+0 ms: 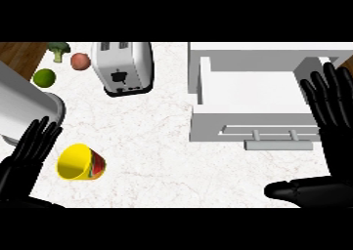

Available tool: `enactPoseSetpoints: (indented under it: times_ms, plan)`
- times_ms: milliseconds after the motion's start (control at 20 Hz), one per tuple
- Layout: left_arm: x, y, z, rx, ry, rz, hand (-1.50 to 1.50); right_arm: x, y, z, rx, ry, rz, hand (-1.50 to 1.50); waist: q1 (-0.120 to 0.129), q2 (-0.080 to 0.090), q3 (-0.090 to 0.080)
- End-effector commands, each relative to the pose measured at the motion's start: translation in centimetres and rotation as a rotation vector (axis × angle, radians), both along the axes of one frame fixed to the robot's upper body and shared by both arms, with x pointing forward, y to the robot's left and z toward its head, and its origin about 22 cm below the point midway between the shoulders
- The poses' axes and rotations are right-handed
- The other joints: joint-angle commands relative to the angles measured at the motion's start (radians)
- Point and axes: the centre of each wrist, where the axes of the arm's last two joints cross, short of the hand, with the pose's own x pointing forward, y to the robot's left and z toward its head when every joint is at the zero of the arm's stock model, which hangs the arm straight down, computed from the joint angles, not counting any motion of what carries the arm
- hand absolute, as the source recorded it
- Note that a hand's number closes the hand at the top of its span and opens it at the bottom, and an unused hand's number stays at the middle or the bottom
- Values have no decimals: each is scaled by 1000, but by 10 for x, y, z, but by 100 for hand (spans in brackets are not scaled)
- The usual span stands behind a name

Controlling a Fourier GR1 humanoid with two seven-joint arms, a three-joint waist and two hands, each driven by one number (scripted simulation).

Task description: Pick up the cup, place it into the drawer and close the drawer

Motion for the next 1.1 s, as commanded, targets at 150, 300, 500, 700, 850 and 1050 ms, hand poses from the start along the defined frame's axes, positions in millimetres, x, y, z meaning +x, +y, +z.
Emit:
enactPoseSetpoints:
  times_ms: [150,300,500,700,850,1050]
  plan:
    - [12,24,-28,18,23,-3,-150,-14,-5,-9,8,-4,-9,-150,-2,0,0]
    - [15,20,-32,32,34,2,-150,3,-8,7,-2,7,15,-150,0,0,0]
    - [13,30,-64,11,69,-1,-150,-12,-9,17,14,-5,7,-150,-4,0,0]
    - [13,13,-82,16,76,10,-150,-1,-6,10,1,-10,9,-150,-2,0,0]
    - [17,14,-88,-2,65,39,-150,7,-6,13,6,22,28,-150,-1,0,0]
    - [15,31,-96,0,68,43,-150,-4,2,10,5,14,26,-150,-2,0,0]
